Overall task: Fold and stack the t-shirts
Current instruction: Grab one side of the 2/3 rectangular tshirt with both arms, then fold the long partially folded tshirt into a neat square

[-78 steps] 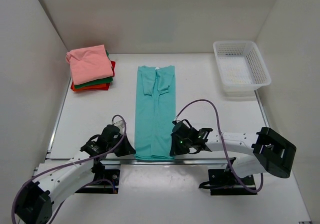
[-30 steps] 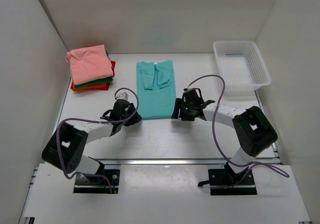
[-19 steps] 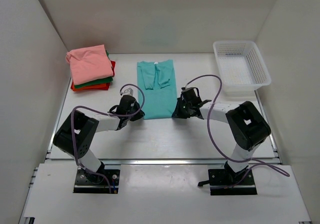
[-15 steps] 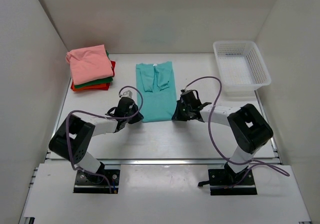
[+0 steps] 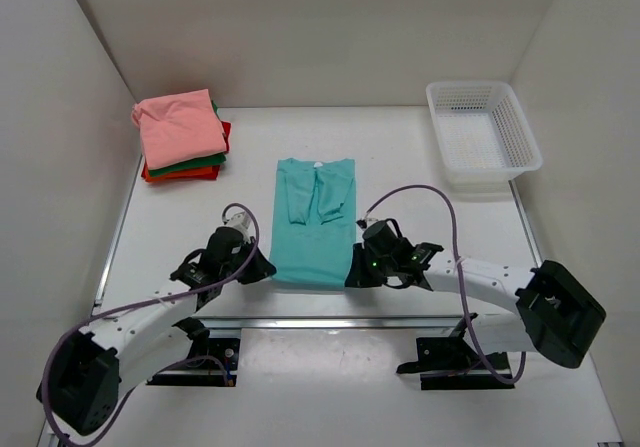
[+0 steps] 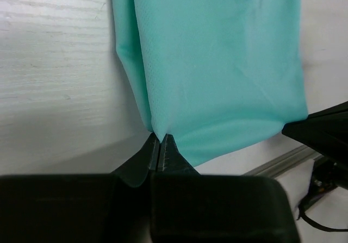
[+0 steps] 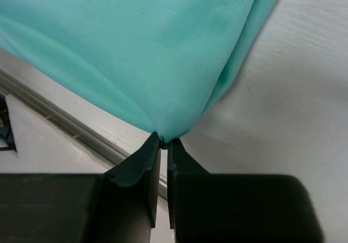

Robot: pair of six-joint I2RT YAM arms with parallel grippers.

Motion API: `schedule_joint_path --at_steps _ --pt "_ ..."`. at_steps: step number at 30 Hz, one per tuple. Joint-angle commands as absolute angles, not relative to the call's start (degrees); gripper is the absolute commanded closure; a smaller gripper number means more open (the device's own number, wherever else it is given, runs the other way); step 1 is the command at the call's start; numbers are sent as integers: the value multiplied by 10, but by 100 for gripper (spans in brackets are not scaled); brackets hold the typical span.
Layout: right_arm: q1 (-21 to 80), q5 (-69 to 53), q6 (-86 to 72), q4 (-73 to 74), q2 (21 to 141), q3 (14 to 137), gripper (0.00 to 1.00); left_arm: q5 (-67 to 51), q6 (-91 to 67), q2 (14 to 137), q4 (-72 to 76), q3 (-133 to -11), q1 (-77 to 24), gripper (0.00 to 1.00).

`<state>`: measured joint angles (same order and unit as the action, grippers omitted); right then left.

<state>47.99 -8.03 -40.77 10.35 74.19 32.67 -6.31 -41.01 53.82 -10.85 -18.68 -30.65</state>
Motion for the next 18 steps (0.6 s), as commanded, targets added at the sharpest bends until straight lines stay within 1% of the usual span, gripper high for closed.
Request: schedule_joint_path --at_steps 1,5,8,9,10,11,12,13,14,15,16,17,18 --pt "450 -83 -390 159 712 360 100 -57 -418 498 -150 -223 -282 100" --pt "387 -139 -332 197 729 443 100 -79 -389 553 -162 -322 -251 100" --pt "324 -170 -273 216 795 553 100 -98 -374 637 -131 -416 -208 100" --pt "302 -177 -261 214 811 574 100 -103 -372 675 -114 -430 -200 100" --pt "276 -180 -247 213 846 611 100 -102 -369 726 -96 -462 -184 100" --pt "264 -185 -231 209 886 652 100 -103 -367 752 -78 -503 -172 100" --pt "240 -200 -224 206 911 677 100 -98 -362 811 -72 -527 -170 100" --pt "219 -205 -215 207 961 725 100 -101 -356 877 -65 -582 -162 100" --pt "209 -206 -204 201 1017 776 99 -100 -351 912 -62 -650 -155 100" --pt "199 -193 -200 206 1041 809 100 -96 -345 982 -61 -686 -151 93" --pt "182 -175 -193 216 1100 870 100 -100 -344 1050 -55 -752 -144 80" --pt "173 -170 -181 214 1154 935 100 -106 -347 1108 -48 -812 -134 69" --pt "170 -157 -178 227 1206 1000 89 -109 -354 1134 -37 -857 -128 60"
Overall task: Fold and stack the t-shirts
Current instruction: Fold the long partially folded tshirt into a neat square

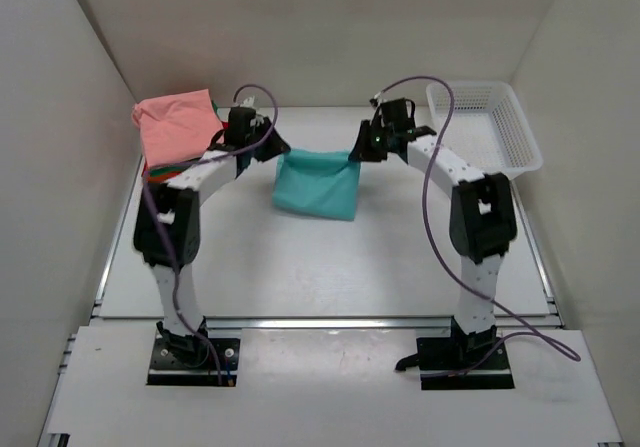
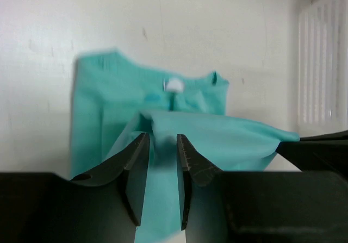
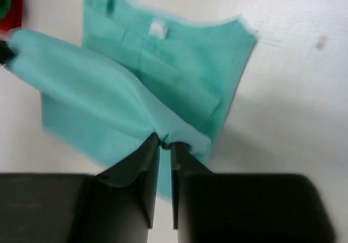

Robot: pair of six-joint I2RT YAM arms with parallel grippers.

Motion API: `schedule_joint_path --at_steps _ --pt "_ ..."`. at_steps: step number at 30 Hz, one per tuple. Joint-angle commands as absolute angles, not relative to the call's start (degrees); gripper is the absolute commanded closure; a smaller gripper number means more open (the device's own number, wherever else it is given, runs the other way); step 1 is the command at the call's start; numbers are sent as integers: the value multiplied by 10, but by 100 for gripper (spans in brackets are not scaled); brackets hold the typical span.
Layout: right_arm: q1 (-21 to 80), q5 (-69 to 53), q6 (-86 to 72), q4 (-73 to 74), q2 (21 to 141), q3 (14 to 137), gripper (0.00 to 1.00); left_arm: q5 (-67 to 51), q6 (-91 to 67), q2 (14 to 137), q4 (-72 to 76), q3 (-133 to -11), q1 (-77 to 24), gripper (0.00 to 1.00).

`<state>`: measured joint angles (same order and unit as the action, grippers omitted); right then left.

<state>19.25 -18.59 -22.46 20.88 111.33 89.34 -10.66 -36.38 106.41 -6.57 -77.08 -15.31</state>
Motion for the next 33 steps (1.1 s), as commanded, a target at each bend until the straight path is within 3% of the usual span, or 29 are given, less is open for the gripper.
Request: schedule_joint_path --at_steps 1,3,5,13,17,19,23,24,25,26,33 --pt "162 -154 -178 249 1250 1032 70 -131 -367 1171 -27 -874 -114 63" --pt "149 -164 -174 279 1299 1118 57 -155 -415 1194 24 -876 -90 59" --pt "154 -158 -171 292 1310 1132 51 -156 -424 1185 55 -842 -77 54" --pt "178 -128 -186 152 1142 885 44 -97 -350 1120 4 -754 -84 43" --pt "182 -132 -191 148 1119 855 42 -89 -364 1121 9 -742 -106 39" --pt "193 -134 -182 135 1106 846 59 -92 -374 1125 6 -743 -114 42" --pt "212 -193 -177 81 1100 837 69 -112 -407 1120 32 -717 -121 43" --pt "213 -211 -179 83 1114 855 75 -119 -413 1118 35 -713 -122 44" --pt "218 -230 -186 81 1124 861 91 -127 -419 1113 37 -709 -125 44" --pt "227 -243 -191 74 1141 876 97 -138 -424 1102 38 -697 -131 44" --pt "271 -286 -187 85 1223 937 100 -197 -496 1023 141 -555 -143 49"
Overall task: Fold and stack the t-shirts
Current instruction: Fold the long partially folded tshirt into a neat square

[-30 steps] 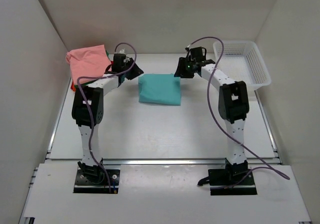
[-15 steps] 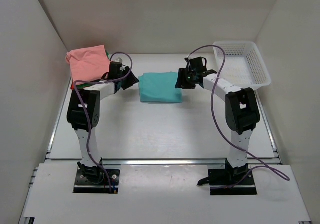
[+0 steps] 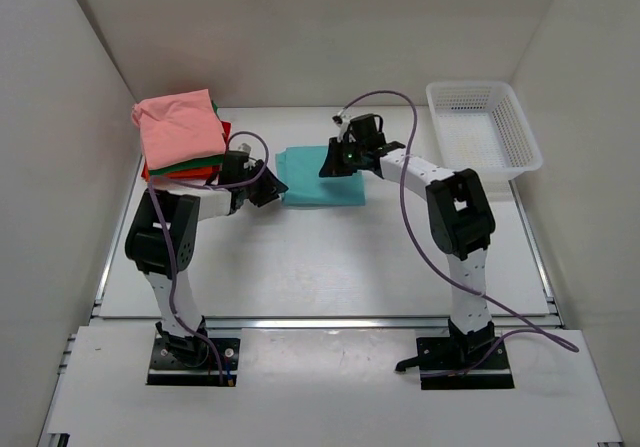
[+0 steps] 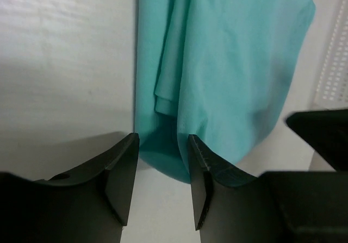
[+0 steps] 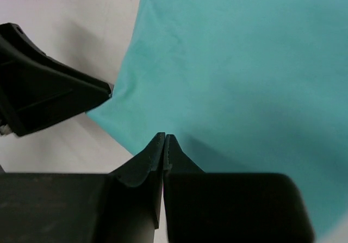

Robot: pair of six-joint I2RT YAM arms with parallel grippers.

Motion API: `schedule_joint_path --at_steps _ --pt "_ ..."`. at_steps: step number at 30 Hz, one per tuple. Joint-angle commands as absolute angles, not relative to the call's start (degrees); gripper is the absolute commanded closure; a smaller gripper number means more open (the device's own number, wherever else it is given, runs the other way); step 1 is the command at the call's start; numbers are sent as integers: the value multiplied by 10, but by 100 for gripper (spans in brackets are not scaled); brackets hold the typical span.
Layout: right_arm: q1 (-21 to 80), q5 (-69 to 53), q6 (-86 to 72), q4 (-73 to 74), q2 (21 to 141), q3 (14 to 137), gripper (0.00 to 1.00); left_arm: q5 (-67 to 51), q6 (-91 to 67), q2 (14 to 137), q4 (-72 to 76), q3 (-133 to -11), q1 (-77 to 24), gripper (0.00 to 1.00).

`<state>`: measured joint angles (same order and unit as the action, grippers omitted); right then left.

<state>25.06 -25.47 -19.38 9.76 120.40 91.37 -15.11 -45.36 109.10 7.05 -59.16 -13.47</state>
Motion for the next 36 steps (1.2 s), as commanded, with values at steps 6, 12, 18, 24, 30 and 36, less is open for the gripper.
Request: schedule_joint_path --at_steps 6,12,18,24,30,36 --pt "283 -316 -191 95 1251 932 100 -216 -513 997 214 -485 -156 51" --pt "294 -333 -194 80 1243 883 100 -215 -494 983 177 -462 -156 54" --pt "300 -337 -193 83 1253 886 100 -157 -512 955 204 -413 -155 58" --pt "292 -337 -202 72 1252 882 100 -166 -587 980 330 -377 -156 66" --pt "278 -351 -183 109 1261 902 100 -180 -589 1021 345 -412 -155 77" --pt "281 -361 -168 129 1274 916 100 -276 -581 1092 300 -473 -145 85"
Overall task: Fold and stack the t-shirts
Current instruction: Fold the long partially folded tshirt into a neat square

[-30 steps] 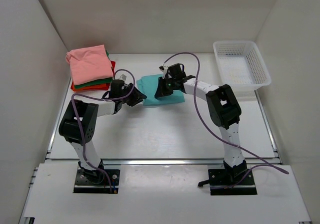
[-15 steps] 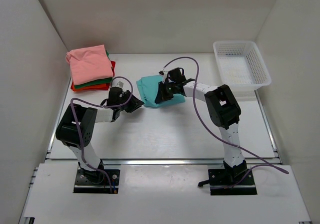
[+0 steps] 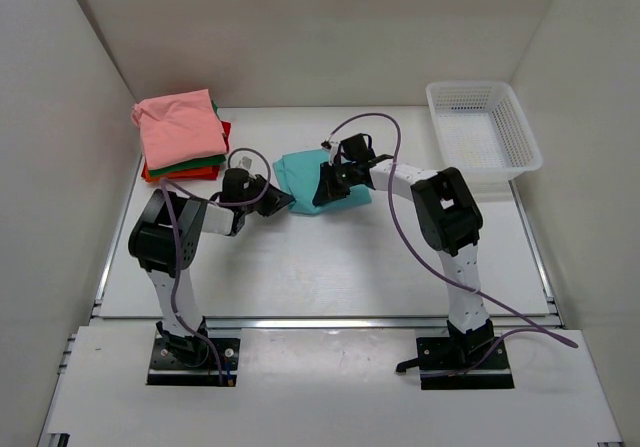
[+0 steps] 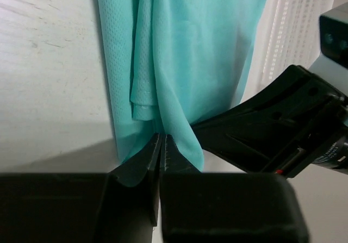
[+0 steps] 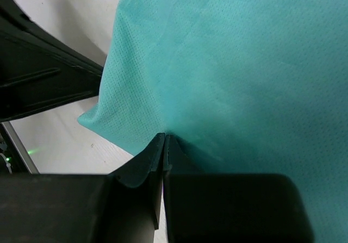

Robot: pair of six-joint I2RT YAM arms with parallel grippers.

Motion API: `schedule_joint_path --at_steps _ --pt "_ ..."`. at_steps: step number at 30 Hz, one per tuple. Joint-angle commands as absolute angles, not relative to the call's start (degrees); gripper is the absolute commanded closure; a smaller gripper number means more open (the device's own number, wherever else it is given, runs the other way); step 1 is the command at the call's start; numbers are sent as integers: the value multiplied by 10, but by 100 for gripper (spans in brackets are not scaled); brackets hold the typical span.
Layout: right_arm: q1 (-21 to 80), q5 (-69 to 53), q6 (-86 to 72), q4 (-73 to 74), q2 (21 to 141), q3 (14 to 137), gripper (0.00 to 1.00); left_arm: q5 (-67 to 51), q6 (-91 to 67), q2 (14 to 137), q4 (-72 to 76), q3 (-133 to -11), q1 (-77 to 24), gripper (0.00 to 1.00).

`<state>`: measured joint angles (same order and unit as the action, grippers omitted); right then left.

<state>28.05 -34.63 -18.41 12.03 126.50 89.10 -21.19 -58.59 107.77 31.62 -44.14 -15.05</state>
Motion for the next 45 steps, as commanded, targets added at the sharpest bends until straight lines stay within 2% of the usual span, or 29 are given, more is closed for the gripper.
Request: schedule_joint_path --at_steps 1,4,8,10,15,18,25,32,38,42,45 --pt "286 -359 -164 131 1275 918 100 -299 -580 1104 287 -482 -148 89" --pt "287 -361 -167 131 1277 918 100 -350 -570 1118 272 -491 -150 97" --pt "279 -370 -169 138 1281 920 100 -397 -522 1101 189 -504 -148 100" --pt "276 -369 -168 145 1286 923 100 -410 -484 1100 108 -525 -149 98" --pt "281 -364 -152 169 1298 944 100 -439 -403 1090 28 -527 -140 93" --pt "288 -345 -133 185 1290 945 100 -449 -402 1050 39 -491 -120 93" --pt "316 -350 -111 162 1246 922 100 -464 -490 937 181 -390 -64 94" --pt "355 -331 -86 236 1306 963 100 -368 -455 914 78 -410 -56 92" --pt "412 -239 -49 282 1299 970 100 -298 -436 868 49 -412 -45 91" --pt "435 -101 -49 238 1202 906 100 -283 -445 834 43 -412 -40 89" --pt "449 92 -75 162 1093 804 100 -259 -424 806 2 -424 -46 85"
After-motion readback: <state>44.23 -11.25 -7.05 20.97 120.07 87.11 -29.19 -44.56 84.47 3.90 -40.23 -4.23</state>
